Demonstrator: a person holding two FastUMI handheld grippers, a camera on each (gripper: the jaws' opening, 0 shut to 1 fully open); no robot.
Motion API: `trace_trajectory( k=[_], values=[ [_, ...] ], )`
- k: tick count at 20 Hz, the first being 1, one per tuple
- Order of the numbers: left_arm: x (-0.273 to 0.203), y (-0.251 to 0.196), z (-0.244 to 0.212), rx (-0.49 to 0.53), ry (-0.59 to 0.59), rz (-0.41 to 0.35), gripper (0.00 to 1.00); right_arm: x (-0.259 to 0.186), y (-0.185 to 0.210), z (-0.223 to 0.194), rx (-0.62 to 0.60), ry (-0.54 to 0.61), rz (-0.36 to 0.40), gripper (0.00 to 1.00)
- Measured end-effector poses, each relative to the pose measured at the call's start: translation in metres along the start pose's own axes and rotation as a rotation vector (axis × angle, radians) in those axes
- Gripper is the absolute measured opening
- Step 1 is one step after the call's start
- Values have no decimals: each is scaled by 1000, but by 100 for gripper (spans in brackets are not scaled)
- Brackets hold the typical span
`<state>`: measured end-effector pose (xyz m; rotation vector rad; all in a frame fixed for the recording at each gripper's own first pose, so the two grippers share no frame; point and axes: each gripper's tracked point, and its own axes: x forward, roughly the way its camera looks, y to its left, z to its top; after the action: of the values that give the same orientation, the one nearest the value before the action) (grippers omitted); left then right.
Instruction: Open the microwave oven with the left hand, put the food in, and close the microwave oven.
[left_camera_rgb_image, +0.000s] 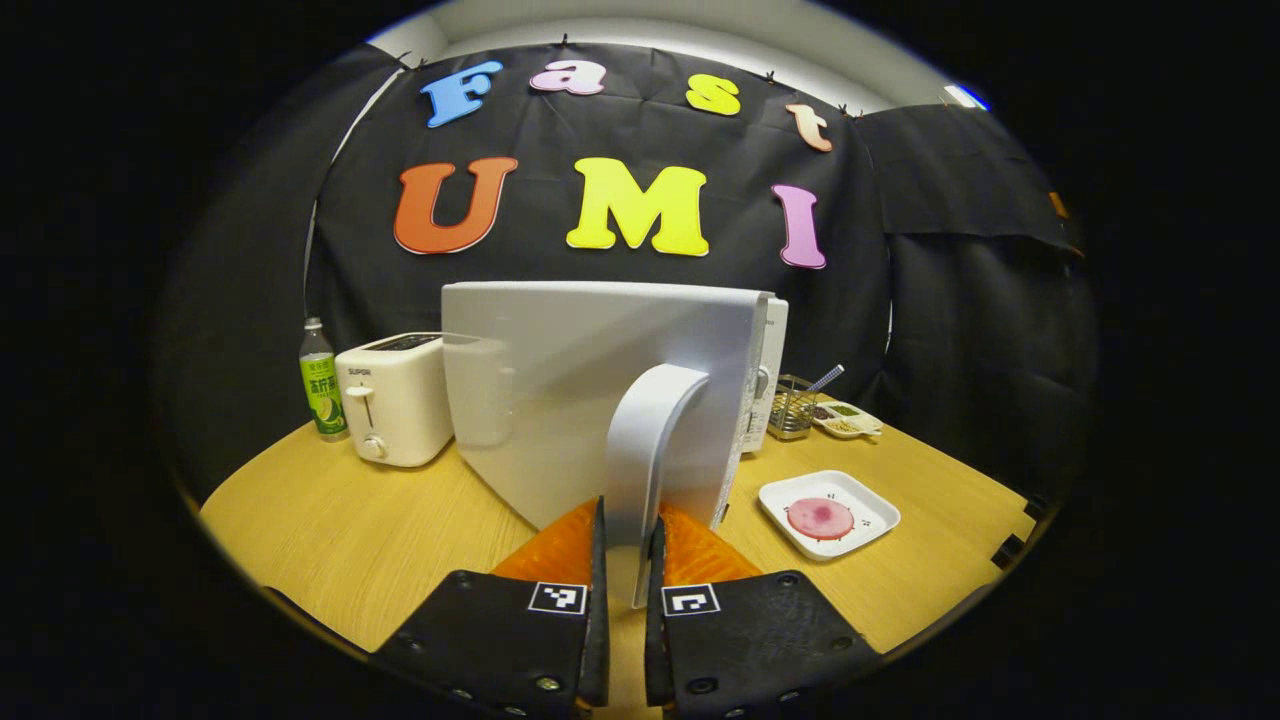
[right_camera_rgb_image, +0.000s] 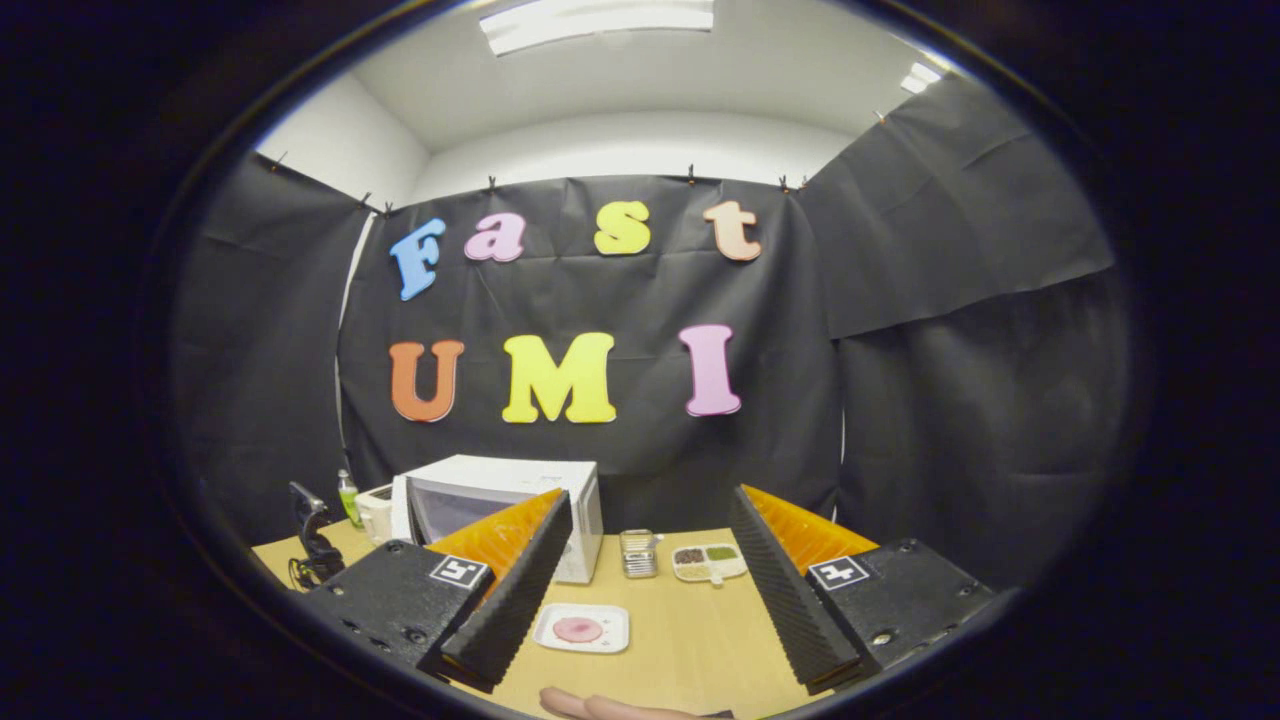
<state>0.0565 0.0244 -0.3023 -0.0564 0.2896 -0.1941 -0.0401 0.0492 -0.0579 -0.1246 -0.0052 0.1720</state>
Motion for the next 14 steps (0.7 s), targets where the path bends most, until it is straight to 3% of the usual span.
trace_trajectory(
  k=[2,4,5,6,7,8,9,14],
  values=[
    [-16,24,-3,5,0,30,13,4,9,-5,-5,13,17,100],
    [-42,53,-16,-53,38,83,19,8,18,-13,-13,25,39,96],
    [-59,69,-17,-79,40,124,24,10,19,-19,-15,37,42,96],
    [-76,84,-16,-92,16,162,38,13,20,-24,-16,52,48,100],
    [-92,93,-15,-100,-2,193,41,17,23,-27,-17,62,59,100],
    [-104,105,-13,-115,-23,228,72,22,25,-29,-22,74,67,100],
    [-121,111,-8,-128,-35,251,94,28,24,-33,-29,85,68,100],
    [-160,117,33,-101,-95,282,93,66,23,-47,-50,149,71,100]
  ],
)
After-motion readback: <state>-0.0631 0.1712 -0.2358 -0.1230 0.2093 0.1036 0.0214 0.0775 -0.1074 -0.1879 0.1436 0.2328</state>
